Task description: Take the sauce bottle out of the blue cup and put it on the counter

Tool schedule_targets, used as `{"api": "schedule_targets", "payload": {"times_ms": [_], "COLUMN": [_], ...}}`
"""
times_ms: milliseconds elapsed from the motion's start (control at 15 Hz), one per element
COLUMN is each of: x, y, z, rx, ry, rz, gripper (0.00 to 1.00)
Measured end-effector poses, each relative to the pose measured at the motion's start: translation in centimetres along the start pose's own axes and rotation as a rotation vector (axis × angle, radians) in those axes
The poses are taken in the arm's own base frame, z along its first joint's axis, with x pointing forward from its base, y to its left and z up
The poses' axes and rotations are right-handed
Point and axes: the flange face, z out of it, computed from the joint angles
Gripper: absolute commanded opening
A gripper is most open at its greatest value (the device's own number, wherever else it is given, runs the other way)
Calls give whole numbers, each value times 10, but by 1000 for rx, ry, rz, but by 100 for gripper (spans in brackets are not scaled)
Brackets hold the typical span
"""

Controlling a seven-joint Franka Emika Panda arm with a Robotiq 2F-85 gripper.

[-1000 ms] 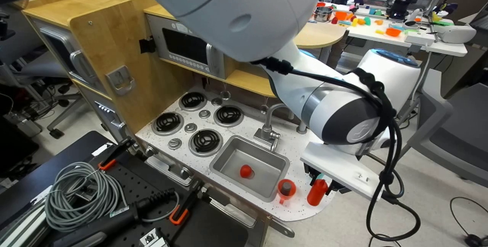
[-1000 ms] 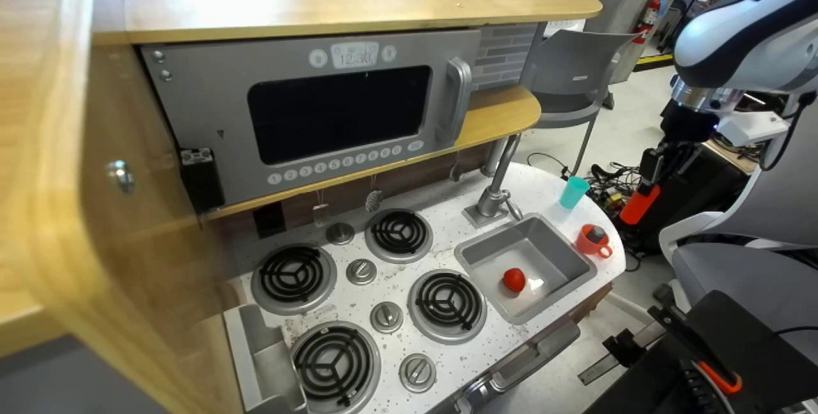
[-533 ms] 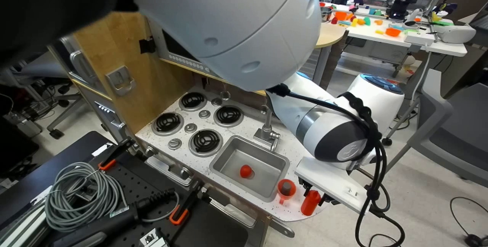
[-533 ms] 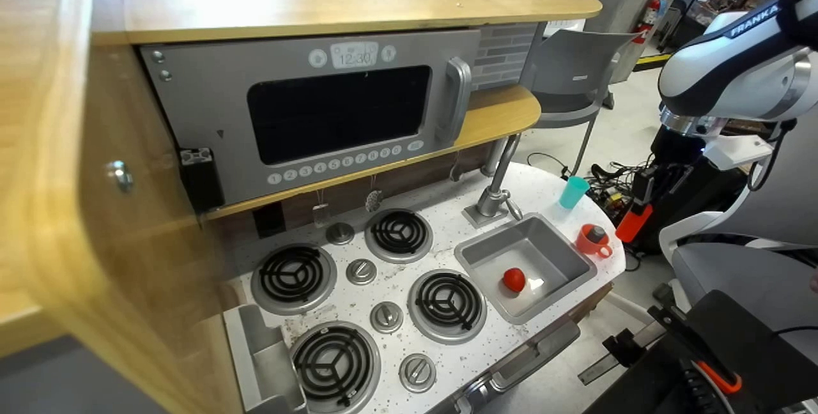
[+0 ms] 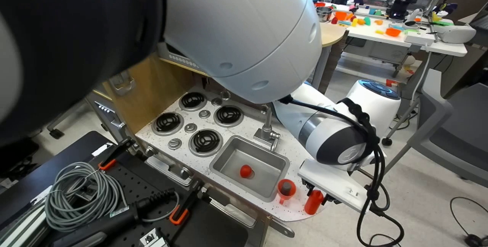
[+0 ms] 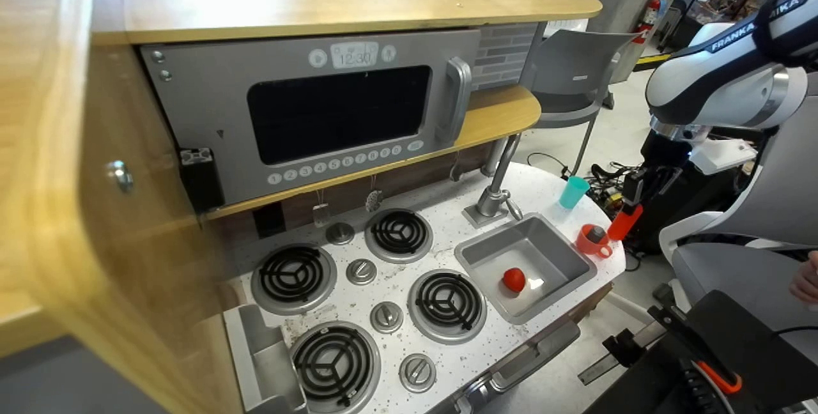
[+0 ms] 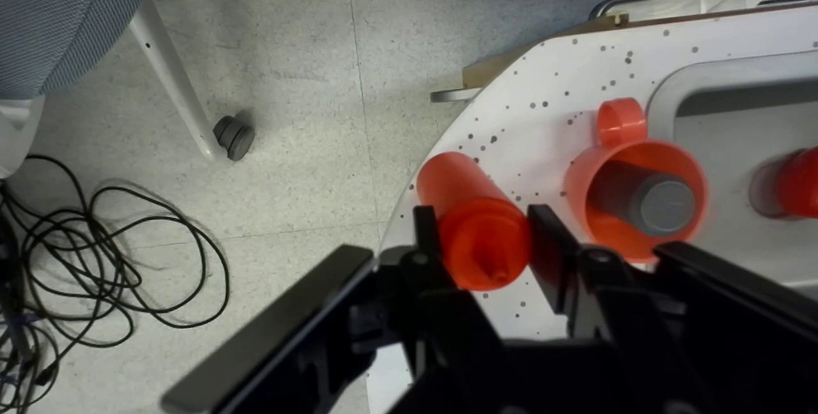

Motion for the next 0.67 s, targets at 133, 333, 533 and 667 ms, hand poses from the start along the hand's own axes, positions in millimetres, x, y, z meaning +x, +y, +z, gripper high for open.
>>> {"api": "schedule_targets", "payload": {"times_ms": [133,333,533,667], "x": [3,9,11,12], "y": [0,2,2,4], "z": [5,5,4,-5], "rx": [-4,-13,-15,-21], "ry": [5,15,25,54], "rz": [-2,2,16,23], "gripper": [13,71,93,100]}}
